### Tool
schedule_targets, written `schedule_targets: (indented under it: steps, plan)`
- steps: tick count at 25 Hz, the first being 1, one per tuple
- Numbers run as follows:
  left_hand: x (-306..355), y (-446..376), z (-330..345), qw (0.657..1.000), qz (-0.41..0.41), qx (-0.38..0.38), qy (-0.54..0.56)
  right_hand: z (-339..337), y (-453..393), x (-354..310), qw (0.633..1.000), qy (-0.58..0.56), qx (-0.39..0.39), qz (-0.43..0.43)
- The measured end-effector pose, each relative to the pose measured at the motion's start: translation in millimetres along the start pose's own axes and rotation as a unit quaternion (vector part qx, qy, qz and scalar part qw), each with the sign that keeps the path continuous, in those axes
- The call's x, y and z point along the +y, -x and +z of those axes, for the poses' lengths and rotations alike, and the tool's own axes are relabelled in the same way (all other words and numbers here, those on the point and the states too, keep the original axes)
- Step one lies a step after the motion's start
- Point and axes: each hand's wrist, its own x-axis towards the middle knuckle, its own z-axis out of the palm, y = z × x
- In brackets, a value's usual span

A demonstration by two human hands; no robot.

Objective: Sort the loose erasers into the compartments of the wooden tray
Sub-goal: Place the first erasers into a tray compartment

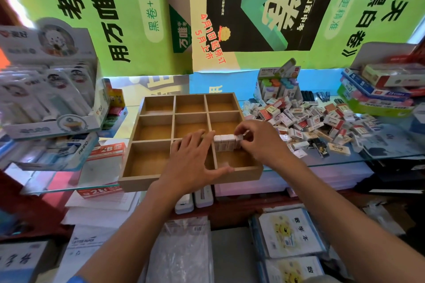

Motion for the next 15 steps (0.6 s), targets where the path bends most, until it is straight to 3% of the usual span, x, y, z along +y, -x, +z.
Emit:
schedule_targets:
  steps: [3,6,9,12,14,15]
  plan:
    - [-3,1,1,0.999,0.01,-0.006,-0.053,7,-4,2,0.984,0.153,-0.029,-0.092]
    - [-8,-1,1,0.996,0.029,-0.024,-0.079,12,-1,9,0.972,0.199,0.02,-0.124]
    - [-12,-4,3,0.996,0.027,-0.03,-0.082,15,0,17,0.99,0.119,0.014,-0.076]
    - [-14,-3,7,0.996,0.033,-0.006,-0.077,8,-3,36,0.989,-0.019,0.148,0.02]
    - [-14,-4,10,0.996,0.037,0.01,-0.074,-1,-10,59,0.97,0.051,0.21,0.114]
    - [-14,-4,10,0.996,0.039,0.016,-0.073,-4,-14,70,0.962,0.124,0.192,0.15]
